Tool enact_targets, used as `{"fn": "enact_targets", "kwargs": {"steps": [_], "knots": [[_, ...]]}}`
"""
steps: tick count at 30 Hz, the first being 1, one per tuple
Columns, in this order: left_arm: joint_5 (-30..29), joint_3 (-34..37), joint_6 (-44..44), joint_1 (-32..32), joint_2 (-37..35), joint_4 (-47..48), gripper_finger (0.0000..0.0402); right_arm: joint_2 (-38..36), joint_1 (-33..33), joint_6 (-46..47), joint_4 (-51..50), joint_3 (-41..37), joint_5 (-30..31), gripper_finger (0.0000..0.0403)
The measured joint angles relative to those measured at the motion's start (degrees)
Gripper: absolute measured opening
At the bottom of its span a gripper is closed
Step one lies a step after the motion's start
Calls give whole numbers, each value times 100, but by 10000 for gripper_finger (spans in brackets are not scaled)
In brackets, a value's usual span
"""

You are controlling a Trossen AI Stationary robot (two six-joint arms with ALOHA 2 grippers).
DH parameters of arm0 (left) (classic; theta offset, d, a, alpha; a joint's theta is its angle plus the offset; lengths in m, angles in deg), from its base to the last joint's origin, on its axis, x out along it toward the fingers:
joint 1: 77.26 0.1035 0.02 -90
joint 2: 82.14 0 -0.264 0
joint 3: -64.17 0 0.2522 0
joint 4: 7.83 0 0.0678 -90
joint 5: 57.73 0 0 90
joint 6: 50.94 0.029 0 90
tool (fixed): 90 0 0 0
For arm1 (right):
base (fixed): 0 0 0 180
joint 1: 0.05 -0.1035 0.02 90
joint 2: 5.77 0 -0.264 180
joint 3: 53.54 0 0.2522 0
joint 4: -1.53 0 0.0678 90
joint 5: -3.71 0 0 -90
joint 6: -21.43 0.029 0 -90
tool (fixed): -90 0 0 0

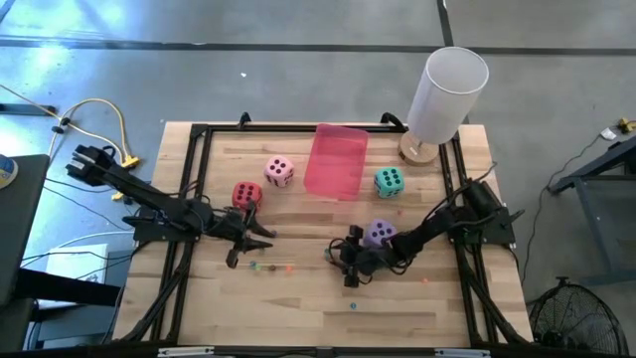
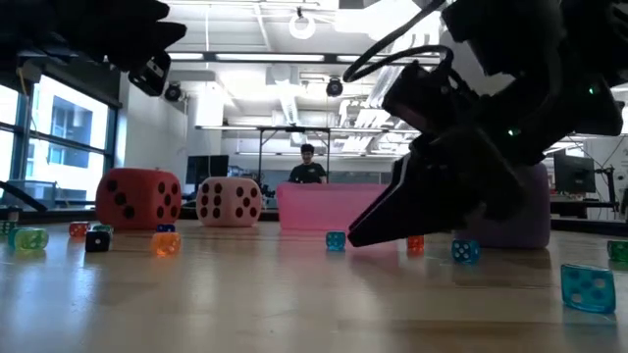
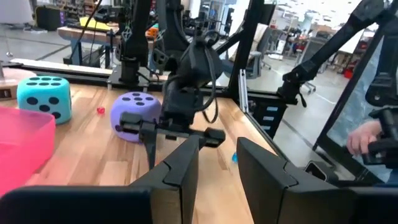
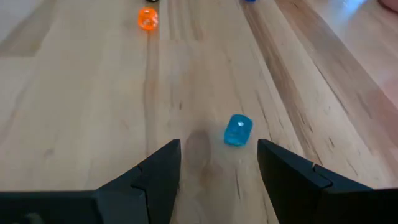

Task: Pick & Place Dice
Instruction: Put the small blue dice into the bin

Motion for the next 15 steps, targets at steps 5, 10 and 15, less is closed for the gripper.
{"fn": "enact_targets", "kwargs": {"steps": [5, 10, 15], "knots": [[-2, 0, 68, 2, 250, -415, 107, 14, 163, 21, -7, 0, -8, 205], [-4, 0, 68, 4, 411, -698, 107, 14, 379, 23, -11, 41, -412, 205], [-7, 0, 138, 61, 430, -866, 107, 14, 500, 15, -45, 46, -649, 205]]}}
